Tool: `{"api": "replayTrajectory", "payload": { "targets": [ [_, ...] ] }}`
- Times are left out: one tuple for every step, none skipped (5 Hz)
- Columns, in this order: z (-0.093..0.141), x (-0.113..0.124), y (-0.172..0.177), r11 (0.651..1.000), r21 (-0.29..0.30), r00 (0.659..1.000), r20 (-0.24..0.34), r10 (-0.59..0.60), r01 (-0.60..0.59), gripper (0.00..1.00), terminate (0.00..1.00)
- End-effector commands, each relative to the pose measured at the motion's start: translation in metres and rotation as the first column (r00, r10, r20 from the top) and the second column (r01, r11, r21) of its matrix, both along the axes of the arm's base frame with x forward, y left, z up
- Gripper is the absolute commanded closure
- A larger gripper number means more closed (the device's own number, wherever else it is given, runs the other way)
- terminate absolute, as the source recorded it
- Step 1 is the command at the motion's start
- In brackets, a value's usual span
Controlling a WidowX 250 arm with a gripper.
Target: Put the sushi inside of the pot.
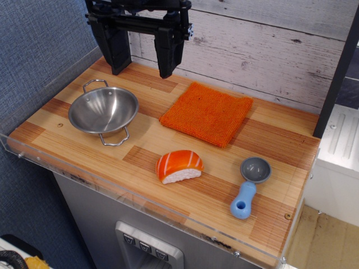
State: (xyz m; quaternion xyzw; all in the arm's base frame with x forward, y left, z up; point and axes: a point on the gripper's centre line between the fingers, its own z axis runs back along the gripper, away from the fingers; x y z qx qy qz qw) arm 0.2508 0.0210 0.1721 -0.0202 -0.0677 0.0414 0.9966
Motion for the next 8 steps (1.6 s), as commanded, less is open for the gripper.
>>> {"api": "replayTrajectory", "payload": {
  "targets": [
    [0.0,0.0,0.0,1.0,0.0,1.0,0.0,0.0,0.0,0.0,0.0],
    [-0.012,0.011,-0.002,1.0,-0.008,1.0,-0.001,-0.026,0.026,0.0,0.0],
    [-0.026,0.019,-0.006,0.998,-0.004,0.998,-0.001,-0.069,0.069,0.0,0.0],
    [-0.039,0.024,-0.012,0.992,-0.011,0.992,-0.001,-0.124,0.124,0.0,0.0],
    [-0.052,0.024,-0.023,0.979,-0.004,0.979,-0.006,-0.205,0.205,0.0,0.0],
    [-0.064,0.016,-0.03,0.968,-0.01,0.968,-0.011,-0.252,0.252,0.0,0.0],
    [-0.076,0.008,-0.035,0.963,-0.001,0.963,-0.031,-0.268,0.268,0.0,0.0],
    [-0.085,0.002,-0.029,0.968,-0.005,0.967,-0.043,-0.25,0.25,0.0,0.0]
  ]
}}
